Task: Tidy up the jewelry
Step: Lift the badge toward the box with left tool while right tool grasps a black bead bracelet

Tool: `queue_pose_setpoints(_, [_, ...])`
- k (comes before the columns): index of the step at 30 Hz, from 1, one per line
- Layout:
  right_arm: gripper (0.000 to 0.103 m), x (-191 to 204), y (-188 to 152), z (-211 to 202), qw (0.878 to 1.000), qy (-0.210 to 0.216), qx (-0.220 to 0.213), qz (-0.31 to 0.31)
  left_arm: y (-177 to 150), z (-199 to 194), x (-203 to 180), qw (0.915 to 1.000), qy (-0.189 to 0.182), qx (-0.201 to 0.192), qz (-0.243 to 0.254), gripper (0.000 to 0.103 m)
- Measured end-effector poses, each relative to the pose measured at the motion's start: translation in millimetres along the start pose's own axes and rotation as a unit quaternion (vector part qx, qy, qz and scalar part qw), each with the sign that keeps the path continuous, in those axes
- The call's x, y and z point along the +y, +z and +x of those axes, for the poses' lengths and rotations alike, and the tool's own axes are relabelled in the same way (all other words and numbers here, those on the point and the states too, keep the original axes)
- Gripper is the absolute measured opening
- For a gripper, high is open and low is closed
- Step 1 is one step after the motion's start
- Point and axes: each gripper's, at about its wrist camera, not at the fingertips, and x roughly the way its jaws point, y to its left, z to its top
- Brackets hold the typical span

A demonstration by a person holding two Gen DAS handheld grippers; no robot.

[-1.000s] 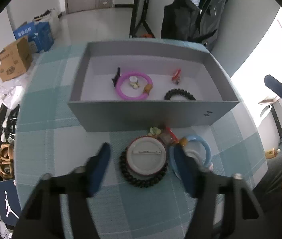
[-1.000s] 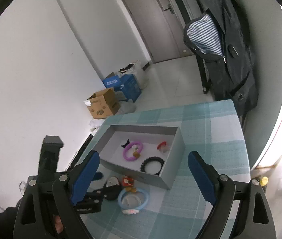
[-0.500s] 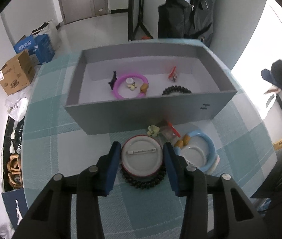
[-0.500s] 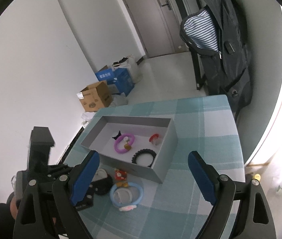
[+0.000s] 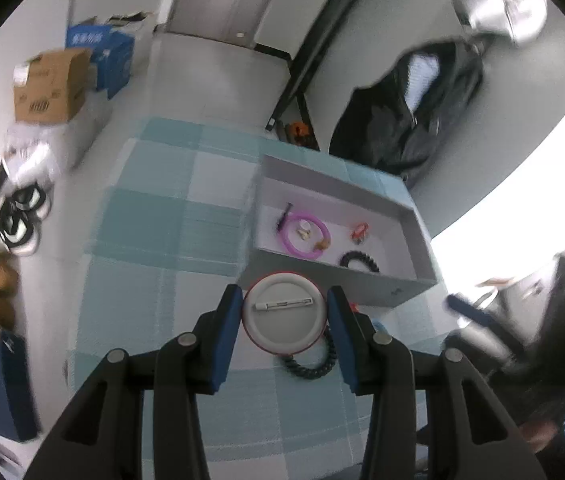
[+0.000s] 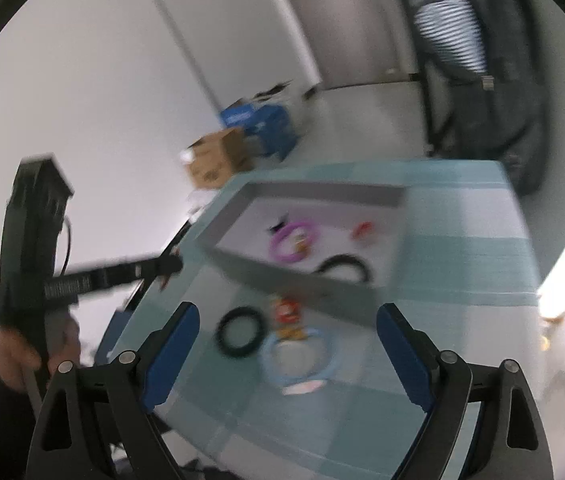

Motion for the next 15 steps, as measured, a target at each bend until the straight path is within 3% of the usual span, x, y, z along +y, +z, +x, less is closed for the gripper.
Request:
queue_pose_setpoints(4, [0.09,28.0,-3.3,27.6,0.998,0.028,0.036,-0.041,4.1,-7.5,32.3,0.9971,-0.048,0.0,-0.059,0.038])
queue_pose_setpoints(7, [0.09,47.2,-5.8,49.4,0.996,0.027,0.056,-0.064,8.7,-9.2,52.7,0.991,-0.089,0.005,-0.1,0.038])
queue_pose_setpoints(10, [0.089,59.6,-9.5,70.3,0.993,0.012,0.077,-0.086,10.8,-15.4,64.4,0.9895,-0.091,0.004,-0.112,0.038])
queue_pose_setpoints(15, [0.088,71.4,-17.7,92.9,0.986,-0.052,0.106,-0.118,12.8,-18.6,73.0,0.985,-0.119,0.01,-0.125,0.038])
